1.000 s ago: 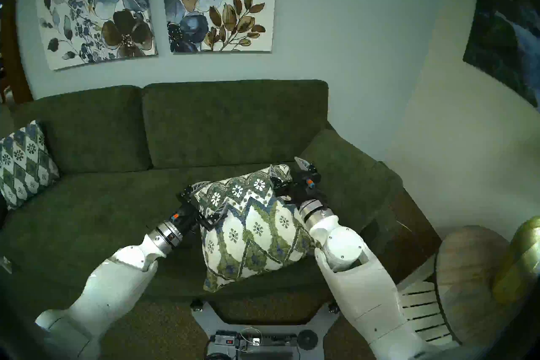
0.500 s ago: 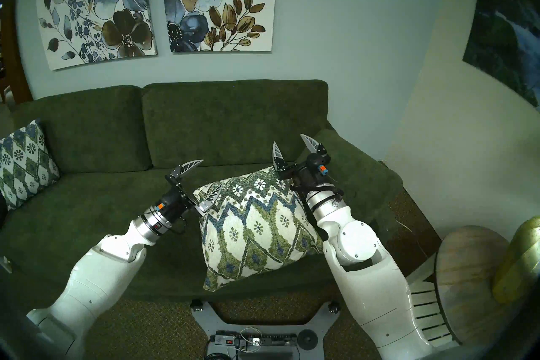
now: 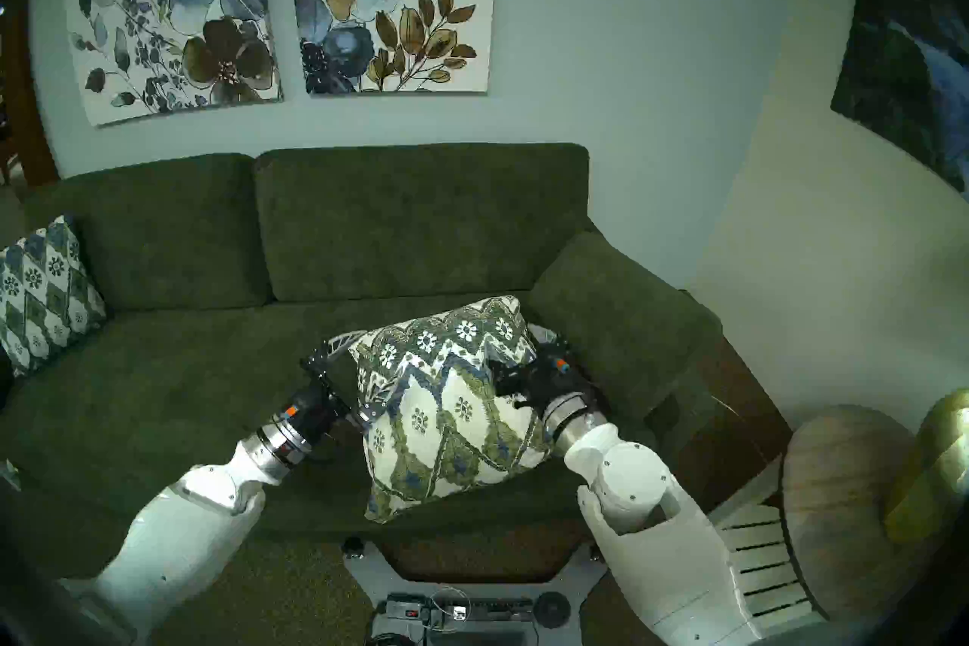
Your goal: Fluff a cushion
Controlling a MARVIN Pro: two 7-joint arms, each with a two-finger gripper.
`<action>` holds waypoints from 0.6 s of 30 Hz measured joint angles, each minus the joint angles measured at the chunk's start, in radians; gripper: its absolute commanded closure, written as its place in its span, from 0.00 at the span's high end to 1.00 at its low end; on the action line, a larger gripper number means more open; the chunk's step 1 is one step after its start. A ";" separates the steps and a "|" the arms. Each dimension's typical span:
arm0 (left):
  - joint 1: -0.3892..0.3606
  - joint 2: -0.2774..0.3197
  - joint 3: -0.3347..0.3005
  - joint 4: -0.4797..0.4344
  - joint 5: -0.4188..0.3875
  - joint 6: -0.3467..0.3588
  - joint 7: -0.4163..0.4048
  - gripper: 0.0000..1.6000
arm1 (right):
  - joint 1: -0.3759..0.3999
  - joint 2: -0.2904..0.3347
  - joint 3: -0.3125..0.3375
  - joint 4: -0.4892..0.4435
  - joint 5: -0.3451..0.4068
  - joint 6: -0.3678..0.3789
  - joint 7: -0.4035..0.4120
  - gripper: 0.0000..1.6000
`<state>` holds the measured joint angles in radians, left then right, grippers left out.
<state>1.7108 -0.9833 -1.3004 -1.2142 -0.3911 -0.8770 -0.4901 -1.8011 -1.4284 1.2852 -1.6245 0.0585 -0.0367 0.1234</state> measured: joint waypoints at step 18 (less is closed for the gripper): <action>-0.128 -0.144 0.116 0.311 0.082 0.199 0.064 1.00 | 0.075 -0.041 -0.028 0.283 -0.019 0.062 -0.031 1.00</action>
<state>1.5825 -1.1271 -1.1840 -0.9031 -0.3089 -0.6784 -0.4259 -1.7260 -1.4690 1.2570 -1.3417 0.0392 0.0248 0.0927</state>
